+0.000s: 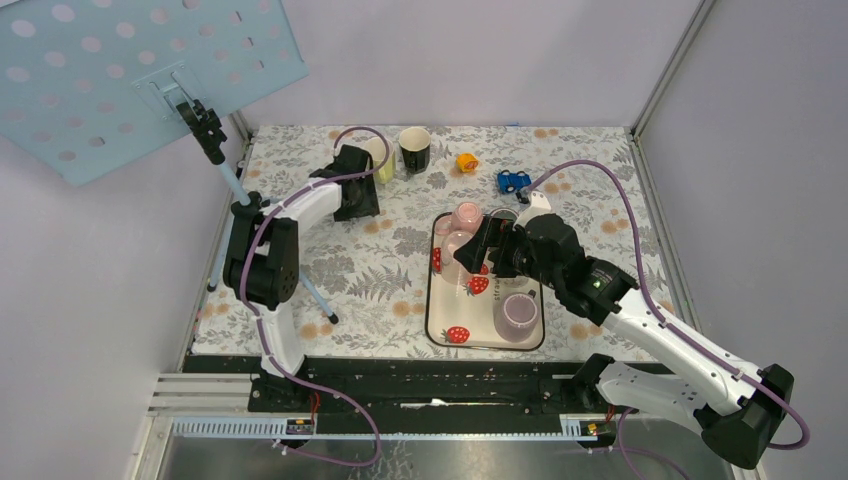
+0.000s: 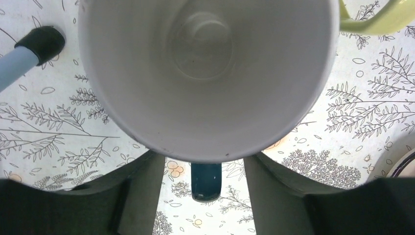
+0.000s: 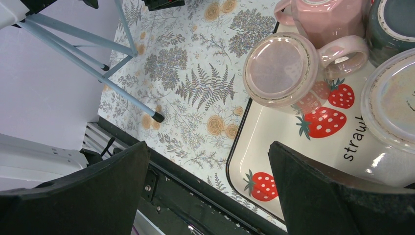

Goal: Turn the mug right side up
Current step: Place the cup at the center of the board.

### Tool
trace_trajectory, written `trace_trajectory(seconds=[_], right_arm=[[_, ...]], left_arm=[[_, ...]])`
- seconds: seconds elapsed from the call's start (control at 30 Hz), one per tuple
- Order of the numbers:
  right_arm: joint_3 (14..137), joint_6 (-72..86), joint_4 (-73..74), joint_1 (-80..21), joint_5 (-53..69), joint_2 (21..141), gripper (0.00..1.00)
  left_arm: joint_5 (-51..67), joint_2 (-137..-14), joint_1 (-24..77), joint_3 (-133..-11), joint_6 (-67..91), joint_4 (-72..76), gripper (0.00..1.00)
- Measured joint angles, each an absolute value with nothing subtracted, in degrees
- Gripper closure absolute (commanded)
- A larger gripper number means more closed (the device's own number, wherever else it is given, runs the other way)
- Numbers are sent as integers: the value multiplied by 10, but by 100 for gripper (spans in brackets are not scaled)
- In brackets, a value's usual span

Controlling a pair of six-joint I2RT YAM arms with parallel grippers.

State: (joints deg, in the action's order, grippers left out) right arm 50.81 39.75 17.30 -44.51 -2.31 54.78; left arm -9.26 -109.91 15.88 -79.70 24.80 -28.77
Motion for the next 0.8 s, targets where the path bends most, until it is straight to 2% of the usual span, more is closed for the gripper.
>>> trace_trajectory(seconds=[0.1,0.17,0.53,0.8], right_arm=[[508,398,173,-445,-23,548,0],[508,397,173,-445,-23,548,0],[509,394,179,-445,-27,549,0],[534,383,230,-445,-79,556,0]], left_arm=[[-93,-1092,159,-787,248,-288,7],[-93,-1085,159,-781,248,-288,2],[-92,-994,161,-734,248,-288,1],[-84,-913,185,-706,246,-291,1]])
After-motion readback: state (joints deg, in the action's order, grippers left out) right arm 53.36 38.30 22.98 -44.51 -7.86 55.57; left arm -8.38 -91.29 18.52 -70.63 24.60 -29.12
